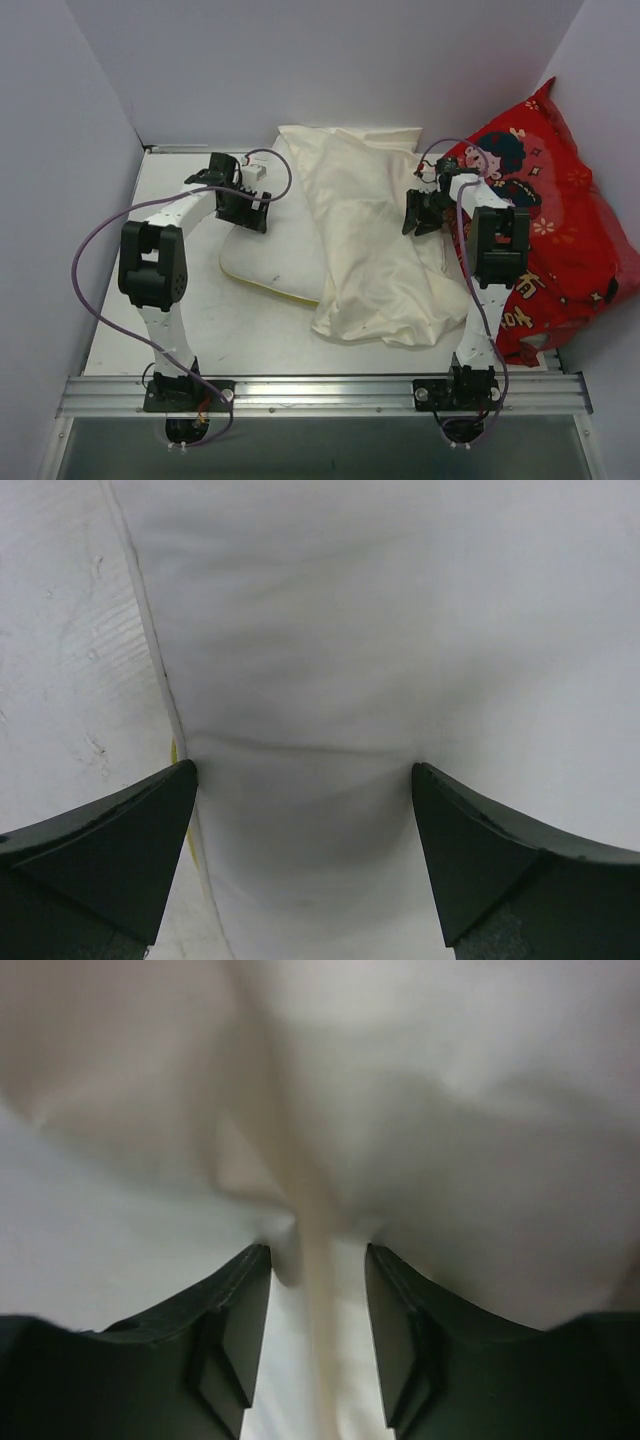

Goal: Put the pillow into the pillowcase

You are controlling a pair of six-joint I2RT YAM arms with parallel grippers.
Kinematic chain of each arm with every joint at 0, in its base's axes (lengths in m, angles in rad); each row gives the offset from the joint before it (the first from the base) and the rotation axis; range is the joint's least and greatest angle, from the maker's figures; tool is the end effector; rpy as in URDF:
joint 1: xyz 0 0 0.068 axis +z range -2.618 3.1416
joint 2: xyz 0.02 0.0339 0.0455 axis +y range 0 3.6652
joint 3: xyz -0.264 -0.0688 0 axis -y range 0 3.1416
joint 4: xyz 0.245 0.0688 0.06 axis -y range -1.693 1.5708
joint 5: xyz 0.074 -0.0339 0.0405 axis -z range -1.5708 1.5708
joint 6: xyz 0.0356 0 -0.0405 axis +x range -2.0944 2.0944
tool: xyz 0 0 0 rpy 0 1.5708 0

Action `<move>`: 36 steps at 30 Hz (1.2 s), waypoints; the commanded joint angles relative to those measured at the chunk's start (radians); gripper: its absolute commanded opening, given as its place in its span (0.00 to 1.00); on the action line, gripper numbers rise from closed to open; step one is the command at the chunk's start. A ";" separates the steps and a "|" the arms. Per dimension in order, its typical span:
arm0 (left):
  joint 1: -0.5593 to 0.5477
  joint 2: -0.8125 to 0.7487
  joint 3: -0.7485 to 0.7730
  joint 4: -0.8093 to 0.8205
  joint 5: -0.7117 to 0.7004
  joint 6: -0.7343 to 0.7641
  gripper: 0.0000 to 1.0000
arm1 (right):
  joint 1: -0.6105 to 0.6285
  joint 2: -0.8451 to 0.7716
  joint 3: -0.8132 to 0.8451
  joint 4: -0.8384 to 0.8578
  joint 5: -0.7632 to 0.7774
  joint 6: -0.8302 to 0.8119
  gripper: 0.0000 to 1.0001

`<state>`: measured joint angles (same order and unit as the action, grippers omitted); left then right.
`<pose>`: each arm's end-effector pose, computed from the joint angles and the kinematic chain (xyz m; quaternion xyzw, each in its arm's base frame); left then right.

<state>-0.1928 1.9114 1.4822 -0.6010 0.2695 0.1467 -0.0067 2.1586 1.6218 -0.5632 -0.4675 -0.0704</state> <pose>0.4022 -0.0882 0.2221 0.1967 0.9352 -0.1355 0.2615 0.4557 0.0130 0.1652 -0.0841 0.9438 0.2163 0.2354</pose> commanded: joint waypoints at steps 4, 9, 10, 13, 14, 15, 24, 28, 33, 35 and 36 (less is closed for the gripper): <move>0.010 0.101 0.118 0.004 -0.098 0.008 0.97 | 0.001 0.067 0.076 -0.013 0.190 0.093 0.35; 0.033 0.166 0.150 -0.042 -0.072 -0.001 0.22 | 0.001 0.079 0.093 -0.061 0.306 0.106 0.33; 0.041 0.172 0.170 -0.061 -0.072 -0.001 0.07 | 0.001 0.083 0.104 -0.094 0.329 0.116 0.34; 0.098 0.152 0.170 -0.115 -0.130 0.019 0.00 | 0.001 0.099 0.145 -0.150 0.359 0.109 0.33; 0.139 0.120 0.164 -0.124 -0.183 0.051 0.00 | 0.001 0.101 0.147 -0.156 0.381 0.103 0.33; 0.160 0.104 0.159 -0.128 -0.217 0.072 0.00 | 0.001 0.102 0.148 -0.161 0.389 0.100 0.33; 0.380 0.051 0.245 -0.220 -0.489 0.290 0.00 | 0.001 0.086 0.125 -0.213 0.408 0.078 0.33; 0.406 0.061 0.237 -0.256 -0.516 0.323 0.00 | 0.001 0.050 0.076 -0.228 0.333 0.032 0.33; 0.411 -0.030 0.213 -0.307 -0.253 0.335 0.68 | 0.059 -0.044 0.067 -0.285 0.083 -0.094 0.43; 0.400 -0.090 0.201 -0.312 -0.092 0.323 0.85 | 0.073 -0.084 0.096 -0.280 0.008 -0.127 0.60; 0.392 -0.104 0.199 -0.310 -0.058 0.317 0.92 | 0.079 -0.091 0.117 -0.276 -0.014 -0.138 0.67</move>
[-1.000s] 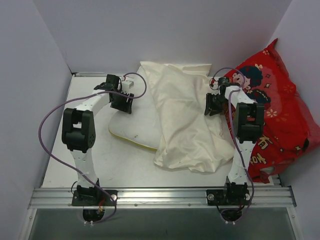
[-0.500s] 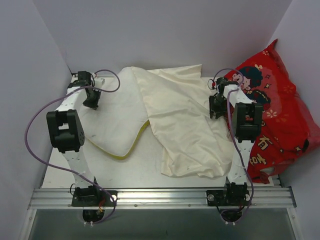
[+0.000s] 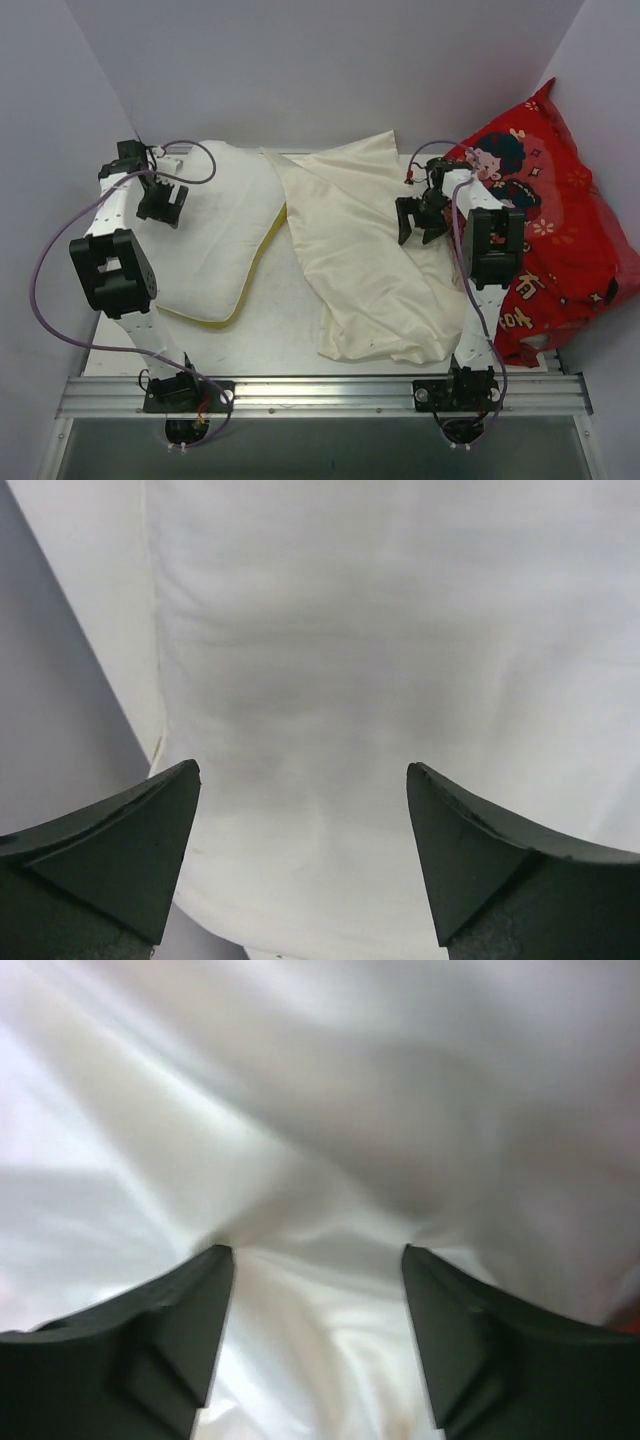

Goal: Put the pillow into the pillowcase

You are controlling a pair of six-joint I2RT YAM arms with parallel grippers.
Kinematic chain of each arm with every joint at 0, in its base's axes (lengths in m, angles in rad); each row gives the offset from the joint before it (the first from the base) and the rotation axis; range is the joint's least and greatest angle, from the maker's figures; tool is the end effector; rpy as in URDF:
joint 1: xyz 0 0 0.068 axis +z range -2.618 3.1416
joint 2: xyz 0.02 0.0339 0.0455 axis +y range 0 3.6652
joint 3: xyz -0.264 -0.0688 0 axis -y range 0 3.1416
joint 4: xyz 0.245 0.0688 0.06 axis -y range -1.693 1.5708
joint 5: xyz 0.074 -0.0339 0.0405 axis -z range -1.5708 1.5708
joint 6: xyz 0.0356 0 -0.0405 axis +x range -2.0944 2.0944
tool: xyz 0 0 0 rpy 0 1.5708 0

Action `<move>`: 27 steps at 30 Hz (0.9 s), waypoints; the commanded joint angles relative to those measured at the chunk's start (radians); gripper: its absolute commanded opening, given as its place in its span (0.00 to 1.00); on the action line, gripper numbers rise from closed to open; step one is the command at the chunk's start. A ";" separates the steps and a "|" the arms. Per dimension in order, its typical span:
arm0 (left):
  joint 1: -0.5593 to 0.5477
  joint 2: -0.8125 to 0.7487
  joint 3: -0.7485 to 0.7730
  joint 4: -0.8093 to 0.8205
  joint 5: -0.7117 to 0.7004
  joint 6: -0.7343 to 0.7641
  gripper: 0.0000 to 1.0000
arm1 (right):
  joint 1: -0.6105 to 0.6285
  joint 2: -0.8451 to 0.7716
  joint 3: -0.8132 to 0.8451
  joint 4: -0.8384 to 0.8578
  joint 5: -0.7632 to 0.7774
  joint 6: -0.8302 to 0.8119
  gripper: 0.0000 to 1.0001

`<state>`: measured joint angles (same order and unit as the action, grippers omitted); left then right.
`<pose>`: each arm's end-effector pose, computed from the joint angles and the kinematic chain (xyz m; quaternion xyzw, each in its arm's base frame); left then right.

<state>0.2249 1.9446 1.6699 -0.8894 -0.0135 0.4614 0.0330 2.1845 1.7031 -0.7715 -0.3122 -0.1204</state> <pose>0.4014 0.0923 0.2499 0.1142 0.9727 0.0742 0.1879 0.4501 0.0258 0.1666 -0.0993 0.9706 0.1465 0.1629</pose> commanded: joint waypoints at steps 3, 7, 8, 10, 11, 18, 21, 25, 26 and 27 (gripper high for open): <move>-0.071 -0.165 0.013 -0.032 0.305 -0.017 0.94 | 0.090 -0.105 0.147 -0.048 -0.166 -0.122 0.83; -0.134 -0.164 -0.016 -0.033 0.323 -0.055 0.95 | 0.224 -0.026 0.282 -0.040 -0.047 -0.192 0.86; -0.147 -0.159 -0.022 -0.033 0.325 -0.073 0.96 | 0.249 -0.011 0.294 -0.038 -0.019 -0.209 0.86; -0.170 -0.145 -0.032 -0.029 0.337 -0.092 0.98 | 0.297 0.040 0.314 -0.031 0.056 -0.255 0.87; -0.176 -0.141 -0.041 -0.022 0.342 -0.116 0.98 | 0.335 0.055 0.325 -0.025 0.077 -0.266 0.86; -0.171 -0.153 -0.085 0.020 0.402 -0.193 0.98 | 0.456 0.133 0.325 0.008 0.090 -0.291 0.68; -0.156 -0.177 -0.113 0.043 0.415 -0.214 0.97 | 0.502 0.138 0.293 0.008 0.078 -0.295 0.70; -0.130 -0.200 -0.150 0.069 0.422 -0.243 0.97 | 0.564 0.159 0.273 0.008 0.103 -0.317 0.71; -0.119 -0.202 -0.154 0.073 0.422 -0.256 0.97 | 0.576 0.193 0.285 0.008 0.134 -0.308 0.65; -0.114 -0.203 -0.157 0.076 0.425 -0.259 0.97 | 0.585 0.214 0.329 0.005 0.159 -0.291 0.61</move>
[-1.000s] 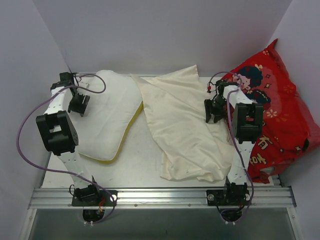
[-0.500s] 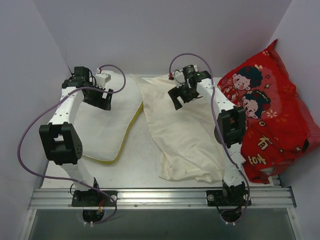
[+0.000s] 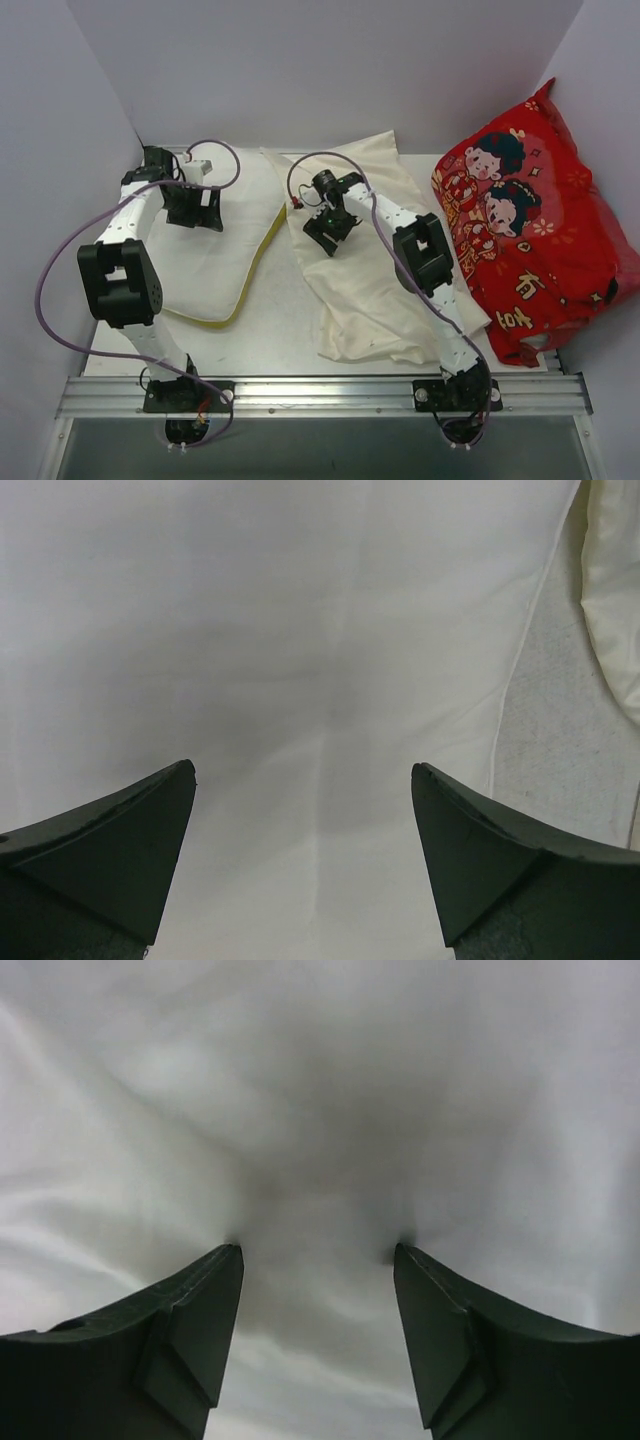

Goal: Put the pillow into the pillowcase

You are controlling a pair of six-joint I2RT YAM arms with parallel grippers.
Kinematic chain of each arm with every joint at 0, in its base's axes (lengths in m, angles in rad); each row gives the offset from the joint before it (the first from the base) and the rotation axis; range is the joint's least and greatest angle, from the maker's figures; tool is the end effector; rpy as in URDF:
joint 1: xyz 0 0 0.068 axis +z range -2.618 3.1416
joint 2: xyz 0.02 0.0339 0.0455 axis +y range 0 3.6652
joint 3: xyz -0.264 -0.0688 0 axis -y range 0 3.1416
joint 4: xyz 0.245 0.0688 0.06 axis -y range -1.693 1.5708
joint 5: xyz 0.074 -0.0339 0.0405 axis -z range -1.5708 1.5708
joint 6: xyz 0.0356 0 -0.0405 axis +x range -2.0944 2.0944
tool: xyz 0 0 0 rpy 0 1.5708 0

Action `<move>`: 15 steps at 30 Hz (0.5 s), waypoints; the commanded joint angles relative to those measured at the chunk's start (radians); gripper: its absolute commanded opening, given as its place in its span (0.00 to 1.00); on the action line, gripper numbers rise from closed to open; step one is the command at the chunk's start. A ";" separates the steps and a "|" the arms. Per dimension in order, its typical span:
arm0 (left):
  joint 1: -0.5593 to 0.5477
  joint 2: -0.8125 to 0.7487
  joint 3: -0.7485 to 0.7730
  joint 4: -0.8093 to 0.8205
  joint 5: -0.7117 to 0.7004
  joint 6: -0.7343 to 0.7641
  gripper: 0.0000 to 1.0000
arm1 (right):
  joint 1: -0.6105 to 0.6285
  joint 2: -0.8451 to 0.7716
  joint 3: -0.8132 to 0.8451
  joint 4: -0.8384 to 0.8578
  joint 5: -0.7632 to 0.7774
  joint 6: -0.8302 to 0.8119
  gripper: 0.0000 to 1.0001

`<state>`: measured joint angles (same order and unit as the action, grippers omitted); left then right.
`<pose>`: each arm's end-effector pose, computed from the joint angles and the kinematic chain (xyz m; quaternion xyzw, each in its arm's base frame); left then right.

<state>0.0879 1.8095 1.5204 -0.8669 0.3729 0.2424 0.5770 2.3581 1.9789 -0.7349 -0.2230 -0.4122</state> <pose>0.3772 0.0202 0.2596 0.1123 0.9558 -0.1457 0.2294 0.4188 0.2820 0.1673 -0.4817 0.8400 0.1265 0.2153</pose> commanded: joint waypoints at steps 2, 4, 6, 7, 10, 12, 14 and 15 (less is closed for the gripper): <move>0.036 -0.070 -0.014 0.057 0.031 -0.054 0.97 | 0.041 0.116 0.130 -0.047 0.141 0.038 0.50; 0.044 -0.068 -0.017 0.058 0.035 -0.054 0.97 | 0.032 0.168 0.236 -0.090 0.142 0.128 0.44; 0.042 -0.068 -0.025 0.058 0.027 -0.048 0.97 | 0.012 0.228 0.362 -0.133 0.129 0.196 0.39; 0.041 -0.068 -0.026 0.058 0.026 -0.042 0.98 | 0.006 0.239 0.383 -0.133 0.140 0.202 0.38; 0.021 -0.064 -0.029 0.062 0.014 -0.019 0.98 | -0.023 0.279 0.446 -0.113 0.174 0.239 0.35; -0.002 -0.061 -0.031 0.066 -0.009 0.000 0.97 | -0.068 0.290 0.465 -0.083 0.166 0.269 0.34; -0.045 -0.044 -0.026 0.081 -0.055 0.012 0.97 | -0.100 0.282 0.469 -0.040 0.157 0.311 0.34; -0.060 -0.035 -0.016 0.089 -0.084 0.014 0.97 | -0.130 0.276 0.466 -0.022 0.160 0.325 0.34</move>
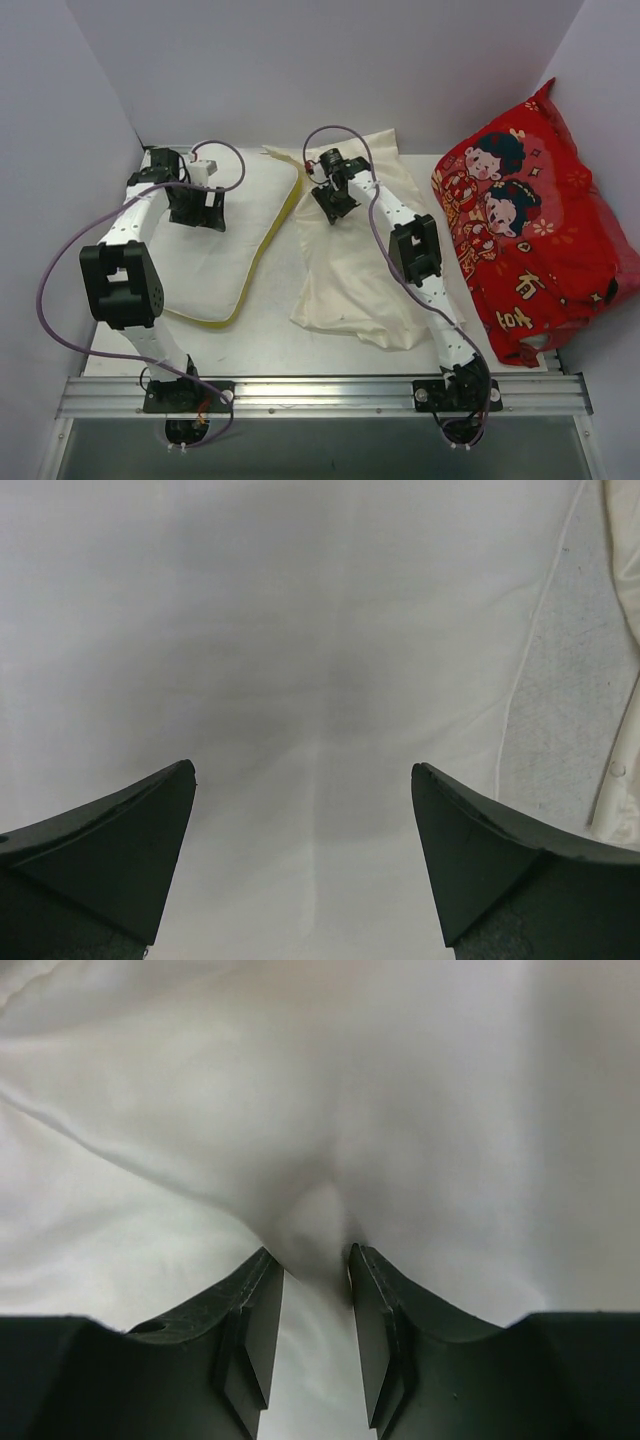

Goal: Put the pillow into the pillowcase

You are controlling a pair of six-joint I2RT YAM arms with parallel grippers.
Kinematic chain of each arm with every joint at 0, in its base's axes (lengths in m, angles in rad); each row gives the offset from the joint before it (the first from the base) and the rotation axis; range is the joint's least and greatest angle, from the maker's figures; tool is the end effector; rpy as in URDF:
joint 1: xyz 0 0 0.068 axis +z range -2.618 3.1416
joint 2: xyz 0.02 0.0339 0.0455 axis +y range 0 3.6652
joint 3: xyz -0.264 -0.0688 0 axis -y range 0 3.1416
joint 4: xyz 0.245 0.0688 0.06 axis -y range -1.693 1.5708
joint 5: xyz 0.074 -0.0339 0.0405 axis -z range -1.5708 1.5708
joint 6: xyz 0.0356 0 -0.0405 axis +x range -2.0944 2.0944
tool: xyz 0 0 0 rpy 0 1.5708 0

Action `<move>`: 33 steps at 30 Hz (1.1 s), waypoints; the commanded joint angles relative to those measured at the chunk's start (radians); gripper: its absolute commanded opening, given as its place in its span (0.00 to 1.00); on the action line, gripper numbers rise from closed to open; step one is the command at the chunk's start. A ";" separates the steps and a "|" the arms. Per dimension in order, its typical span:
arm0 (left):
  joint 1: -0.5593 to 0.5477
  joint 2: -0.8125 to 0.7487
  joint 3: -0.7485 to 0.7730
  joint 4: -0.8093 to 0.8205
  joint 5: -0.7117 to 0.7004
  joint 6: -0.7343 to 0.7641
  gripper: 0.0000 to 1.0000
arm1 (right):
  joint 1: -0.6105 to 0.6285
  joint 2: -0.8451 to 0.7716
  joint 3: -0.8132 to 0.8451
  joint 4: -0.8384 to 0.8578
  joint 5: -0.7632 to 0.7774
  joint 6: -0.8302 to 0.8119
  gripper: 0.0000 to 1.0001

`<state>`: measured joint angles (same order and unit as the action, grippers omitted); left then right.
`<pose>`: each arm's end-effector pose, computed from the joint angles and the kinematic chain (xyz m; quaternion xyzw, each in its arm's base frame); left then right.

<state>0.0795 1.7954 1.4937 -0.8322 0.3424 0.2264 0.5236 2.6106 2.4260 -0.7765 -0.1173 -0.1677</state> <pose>0.3758 0.0180 0.2579 0.1074 0.9567 -0.1318 0.2364 0.4847 0.2847 0.1715 -0.3392 0.8900 0.1081 0.2850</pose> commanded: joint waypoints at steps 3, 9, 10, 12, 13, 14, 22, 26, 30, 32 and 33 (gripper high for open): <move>-0.113 0.045 0.036 0.085 -0.157 0.021 0.97 | -0.140 -0.007 0.010 0.089 0.053 0.125 0.36; -0.110 0.196 0.050 0.032 -0.227 0.146 0.92 | -0.260 -0.144 -0.059 0.215 -0.220 0.278 0.72; -0.098 0.194 0.013 0.004 -0.221 0.216 0.90 | -0.286 -0.196 -0.079 0.218 -0.260 0.289 0.78; -0.034 0.165 -0.032 -0.018 -0.194 0.286 0.89 | -0.301 -0.268 -0.132 0.215 -0.369 0.260 0.81; -0.012 0.156 -0.050 -0.060 -0.178 0.374 0.89 | -0.307 -0.361 -0.222 0.214 -0.386 0.226 0.82; 0.008 0.147 -0.068 -0.083 -0.169 0.411 0.88 | -0.307 -0.409 -0.285 0.203 -0.393 0.191 0.83; 0.147 0.004 -0.018 -0.297 0.100 0.682 0.93 | -0.225 -0.671 -0.741 -0.090 -0.312 -0.310 0.78; 0.144 -0.025 0.022 -0.340 0.220 0.671 0.95 | -0.145 -0.684 -0.935 -0.112 -0.240 -0.386 0.71; 0.144 -0.008 0.043 -0.334 0.265 0.617 0.96 | -0.083 -0.610 -0.926 -0.118 -0.265 -0.334 0.62; 0.151 -0.001 0.060 -0.323 0.283 0.568 0.96 | -0.070 -0.546 -0.868 -0.127 -0.284 -0.302 0.57; 0.155 -0.001 0.063 -0.314 0.312 0.555 0.96 | -0.063 -0.523 -0.839 -0.126 -0.292 -0.293 0.56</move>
<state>0.2245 1.8046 1.5013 -1.1290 0.5400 0.8181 0.4519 2.0724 1.5013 -0.8425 -0.3981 -0.4717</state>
